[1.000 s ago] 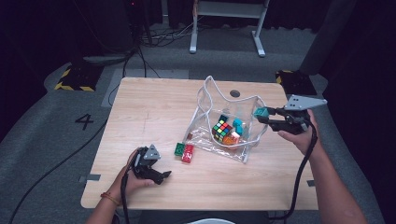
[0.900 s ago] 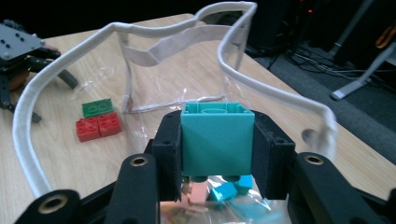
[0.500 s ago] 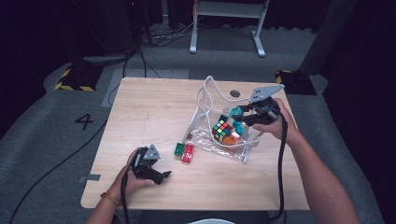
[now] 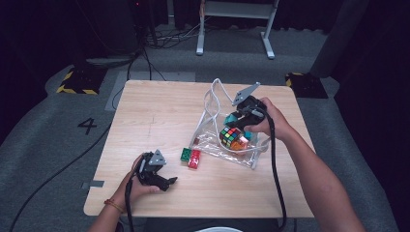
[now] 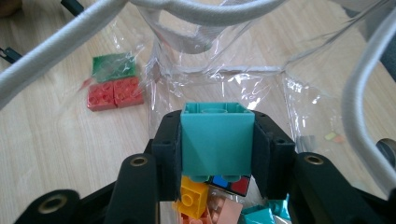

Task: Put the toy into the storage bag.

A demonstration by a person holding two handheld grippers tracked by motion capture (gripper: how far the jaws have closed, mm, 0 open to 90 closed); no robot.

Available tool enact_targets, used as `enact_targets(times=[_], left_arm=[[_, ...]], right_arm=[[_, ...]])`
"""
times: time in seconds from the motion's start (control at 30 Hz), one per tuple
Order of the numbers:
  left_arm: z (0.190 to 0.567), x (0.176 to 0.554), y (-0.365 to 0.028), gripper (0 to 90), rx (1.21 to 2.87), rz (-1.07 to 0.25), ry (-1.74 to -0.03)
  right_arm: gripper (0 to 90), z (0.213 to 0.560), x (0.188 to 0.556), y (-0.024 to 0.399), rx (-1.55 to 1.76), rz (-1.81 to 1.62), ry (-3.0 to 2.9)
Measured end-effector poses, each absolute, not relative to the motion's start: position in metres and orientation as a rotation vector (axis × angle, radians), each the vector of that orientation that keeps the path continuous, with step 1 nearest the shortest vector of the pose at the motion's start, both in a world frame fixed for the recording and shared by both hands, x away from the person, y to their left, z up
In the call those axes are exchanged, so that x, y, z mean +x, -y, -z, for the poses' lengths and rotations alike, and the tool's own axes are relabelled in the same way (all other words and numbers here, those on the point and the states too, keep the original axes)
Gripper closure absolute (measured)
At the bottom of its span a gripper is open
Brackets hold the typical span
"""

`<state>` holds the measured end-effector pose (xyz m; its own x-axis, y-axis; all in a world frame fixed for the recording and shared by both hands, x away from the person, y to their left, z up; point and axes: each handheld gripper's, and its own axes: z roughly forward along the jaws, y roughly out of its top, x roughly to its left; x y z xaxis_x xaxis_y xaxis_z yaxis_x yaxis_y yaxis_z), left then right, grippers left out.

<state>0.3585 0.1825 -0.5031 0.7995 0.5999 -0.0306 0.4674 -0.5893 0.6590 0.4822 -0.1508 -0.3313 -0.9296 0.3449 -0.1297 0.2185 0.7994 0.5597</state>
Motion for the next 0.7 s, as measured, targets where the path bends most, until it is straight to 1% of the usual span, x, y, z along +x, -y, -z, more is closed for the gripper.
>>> enact_targets(times=[0.13, 0.3, 0.7], left_arm=[[0.503, 0.358, -0.183, 4.3, 2.308, -0.254, -0.783], [0.503, 0.358, -0.183, 4.5, 2.308, -0.255, -0.783], [0.503, 0.359, -0.183, 4.4, 2.308, -0.254, -0.782]], right_arm=[[59.2, 0.334, 0.488, 0.152, 0.449, -0.799, -2.793], [59.1, 0.338, 0.490, 0.163, 0.462, -0.716, -2.813], [59.0, 0.329, 0.478, 0.211, 0.563, -0.720, -2.768]])
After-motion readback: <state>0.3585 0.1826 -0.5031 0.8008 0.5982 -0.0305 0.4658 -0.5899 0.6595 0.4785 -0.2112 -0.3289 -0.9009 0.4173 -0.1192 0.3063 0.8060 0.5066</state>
